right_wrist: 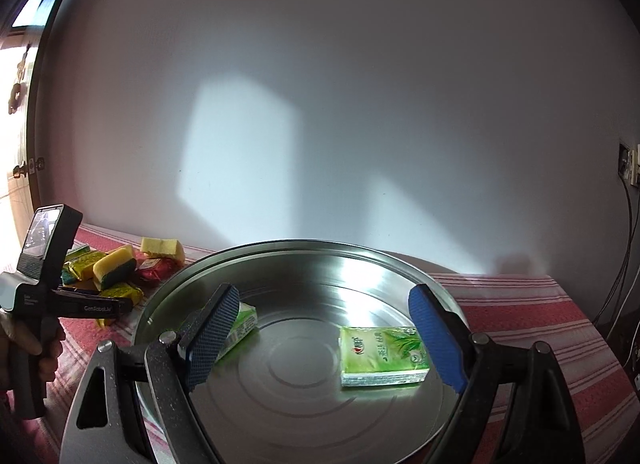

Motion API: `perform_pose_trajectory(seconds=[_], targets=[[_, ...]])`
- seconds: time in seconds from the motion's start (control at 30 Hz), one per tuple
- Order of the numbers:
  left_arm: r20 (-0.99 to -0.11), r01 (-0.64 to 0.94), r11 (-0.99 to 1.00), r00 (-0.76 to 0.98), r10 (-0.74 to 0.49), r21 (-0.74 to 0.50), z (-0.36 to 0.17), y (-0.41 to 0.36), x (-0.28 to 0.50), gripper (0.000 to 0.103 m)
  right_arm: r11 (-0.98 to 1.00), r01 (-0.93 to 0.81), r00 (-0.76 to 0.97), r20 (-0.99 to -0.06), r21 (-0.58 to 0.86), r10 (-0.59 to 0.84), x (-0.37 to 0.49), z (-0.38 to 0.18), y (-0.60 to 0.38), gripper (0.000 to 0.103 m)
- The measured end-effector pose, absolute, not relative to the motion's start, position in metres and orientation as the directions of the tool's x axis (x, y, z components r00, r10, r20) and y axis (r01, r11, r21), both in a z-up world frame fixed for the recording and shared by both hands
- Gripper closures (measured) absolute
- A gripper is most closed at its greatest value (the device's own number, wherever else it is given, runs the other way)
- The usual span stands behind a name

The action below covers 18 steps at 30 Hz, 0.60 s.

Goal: Organize objects
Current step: 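Withdraw both open tools from the tin back toward the pile, then grasp the yellow wrapped packet with the left tool while the right tool approaches the pink snack packet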

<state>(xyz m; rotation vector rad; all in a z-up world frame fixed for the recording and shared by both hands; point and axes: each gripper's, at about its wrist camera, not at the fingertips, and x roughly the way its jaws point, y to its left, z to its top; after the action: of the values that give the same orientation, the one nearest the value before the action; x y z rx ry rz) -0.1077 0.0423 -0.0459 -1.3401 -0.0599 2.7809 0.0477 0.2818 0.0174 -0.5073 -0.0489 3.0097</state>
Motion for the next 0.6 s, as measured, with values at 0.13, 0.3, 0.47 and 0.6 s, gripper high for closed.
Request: perform_pose_trajectory(seconds=[0.13, 0.3, 0.47, 0.6], targets=[[-0.778, -0.067, -0.995, -0.62, 0.096, -0.069, -0.047, 0.041, -0.108, 0.052, -0.999, -0.04, -0.947, -0.317, -0.021, 0.045, 0.055, 0.024, 0.264, 0.015], [-0.778, -0.109, -0.991, -0.616, 0.127, -0.075, -0.043, 0.027, -0.096, 0.053, -0.996, 0.073, -0.947, -0.308, 0.05, -0.085, 0.066, 0.03, 0.226, 0.015], [-0.756, -0.165, -0.982, -0.63, 0.176, -0.091, -0.034, 0.006, -0.085, 0.054, -0.977, 0.192, -0.913, -0.349, 0.095, -0.214, 0.064, 0.024, 0.177, 0.015], [-0.745, -0.196, -0.976, -0.636, 0.201, -0.096, -0.028, -0.008, -0.082, 0.054, -0.963, 0.227, -0.868, -0.417, 0.145, -0.268, 0.045, 0.011, 0.148, 0.015]])
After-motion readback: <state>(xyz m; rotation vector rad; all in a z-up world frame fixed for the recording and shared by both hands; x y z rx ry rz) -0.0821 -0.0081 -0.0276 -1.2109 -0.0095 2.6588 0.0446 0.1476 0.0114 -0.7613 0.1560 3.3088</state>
